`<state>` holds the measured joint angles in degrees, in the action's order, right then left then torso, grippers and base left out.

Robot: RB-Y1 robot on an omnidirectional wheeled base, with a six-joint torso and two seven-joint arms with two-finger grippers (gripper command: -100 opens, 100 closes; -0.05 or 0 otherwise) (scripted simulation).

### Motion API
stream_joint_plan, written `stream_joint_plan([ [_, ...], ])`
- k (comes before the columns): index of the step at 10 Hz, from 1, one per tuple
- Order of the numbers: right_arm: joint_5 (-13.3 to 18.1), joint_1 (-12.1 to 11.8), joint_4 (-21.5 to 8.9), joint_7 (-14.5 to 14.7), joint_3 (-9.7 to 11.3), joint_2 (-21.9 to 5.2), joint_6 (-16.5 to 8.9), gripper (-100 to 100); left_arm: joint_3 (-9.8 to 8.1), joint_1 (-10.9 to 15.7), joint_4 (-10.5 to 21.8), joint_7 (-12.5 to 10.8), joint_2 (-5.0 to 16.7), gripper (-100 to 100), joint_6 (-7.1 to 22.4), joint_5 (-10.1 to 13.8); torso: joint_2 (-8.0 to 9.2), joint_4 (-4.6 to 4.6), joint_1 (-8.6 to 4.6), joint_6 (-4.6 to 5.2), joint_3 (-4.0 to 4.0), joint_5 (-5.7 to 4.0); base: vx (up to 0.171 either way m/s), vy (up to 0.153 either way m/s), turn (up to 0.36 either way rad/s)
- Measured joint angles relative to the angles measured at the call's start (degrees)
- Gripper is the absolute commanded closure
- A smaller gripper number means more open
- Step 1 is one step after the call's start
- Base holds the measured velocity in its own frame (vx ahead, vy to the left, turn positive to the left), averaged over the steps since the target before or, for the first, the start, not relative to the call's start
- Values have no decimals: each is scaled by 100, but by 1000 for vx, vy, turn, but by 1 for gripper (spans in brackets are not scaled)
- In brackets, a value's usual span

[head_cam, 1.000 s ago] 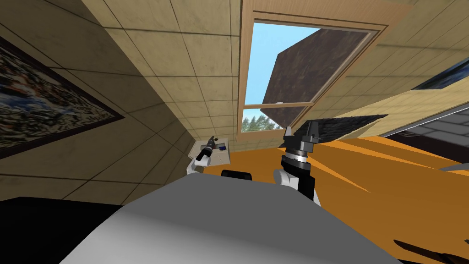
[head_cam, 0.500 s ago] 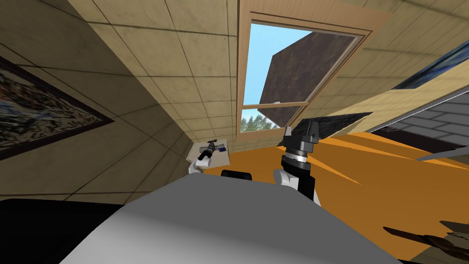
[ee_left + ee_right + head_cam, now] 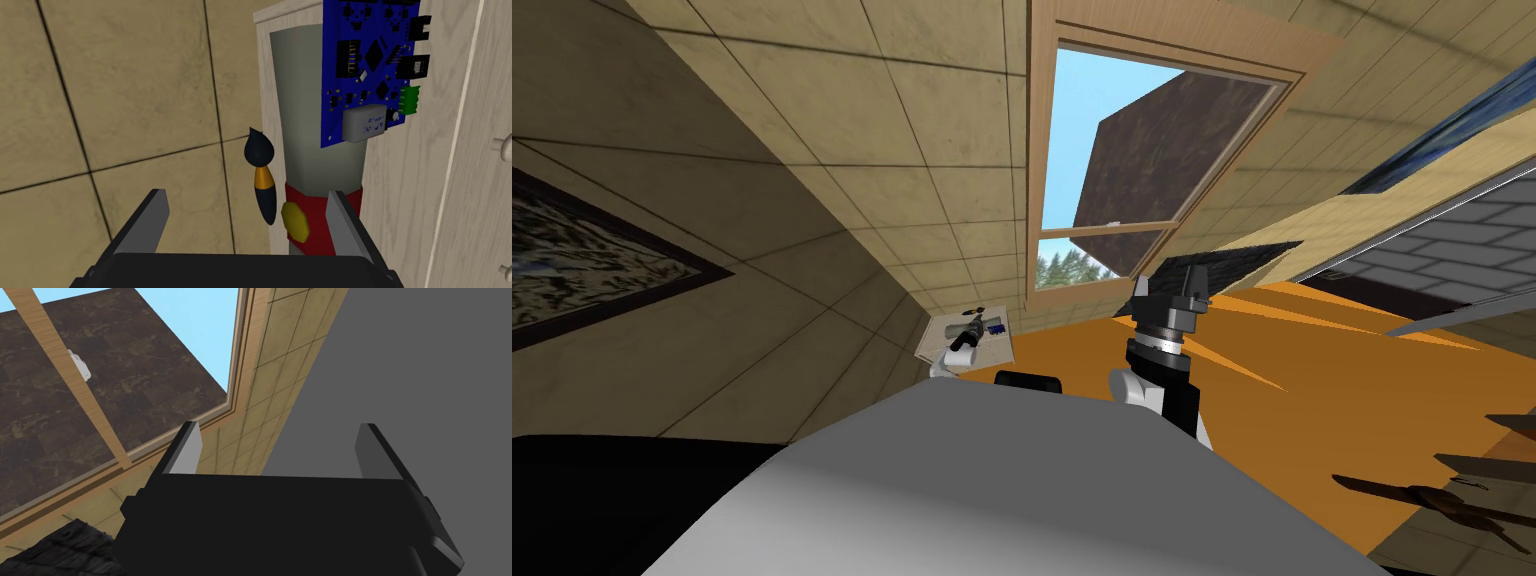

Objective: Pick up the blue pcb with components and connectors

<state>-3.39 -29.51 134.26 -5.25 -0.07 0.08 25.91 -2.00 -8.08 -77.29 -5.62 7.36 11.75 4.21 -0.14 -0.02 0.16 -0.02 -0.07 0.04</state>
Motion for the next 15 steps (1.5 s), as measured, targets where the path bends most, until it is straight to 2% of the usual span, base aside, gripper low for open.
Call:
stream_joint_plan([
  [2, 0, 0, 0, 0, 0, 0, 0, 0, -51, 84, 300, 35, -227, -100, 70, -73, 2, 0, -5, -1, 1, -1, 23, 35, -61],
  [4, 0, 0, 0, 0, 0, 0, 0, 0, -64, 66, 343, 57, -466, -100, 232, -99, 3, 0, -6, -1, 2, -2, 14, 25, -27],
  [5, 0, 0, 0, 0, 0, 0, 0, 0, -74, 110, 426, 58, -518, -100, 253, -101, 5, 1, -10, -1, 3, -2, 4, 9, -24],
  [7, 0, 0, 0, 0, 0, 0, 0, 0, -127, 217, 672, 70, -776, -100, 213, -160, 8, 2, -16, -1, 4, -3, 2, 5, -14],
  [8, 0, 0, 0, 0, 0, 1, 0, 0, -130, 224, 688, 72, -793, 0, 207, -165, 9, 2, -16, -2, 5, -4, 0, 0, 0],
  [9, 0, 0, 0, 0, 0, 1, 0, 0, -130, 223, 686, 72, -791, -100, 208, -165, 10, 2, -16, -2, 6, -4, -17, -7, -74],
  [10, 0, 1, 0, 0, 1, 1, 0, 0, -164, 277, 765, 63, -770, -100, 187, -157, 15, 3, -18, 0, 8, -5, -43, -21, -139],
  [12, 0, 1, 0, 0, 1, 1, 0, 0, -281, 567, 1100, 3, -608, -100, 86, -67, 28, 6, -23, -1, 16, -6, -47, -17, -71],
  [14, 0, 1, 0, 0, 1, 1, 0, 0, -346, 700, 1373, -33, -533, -100, -1, -24, 23, 5, -20, -1, 14, -5, -38, -14, -85],
  [15, 0, 1, 0, 0, 1, 1, 0, 0, -427, 855, 1587, -52, -502, -100, -85, -22, 25, 6, -22, 0, 14, -5, -49, -22, -105],
])
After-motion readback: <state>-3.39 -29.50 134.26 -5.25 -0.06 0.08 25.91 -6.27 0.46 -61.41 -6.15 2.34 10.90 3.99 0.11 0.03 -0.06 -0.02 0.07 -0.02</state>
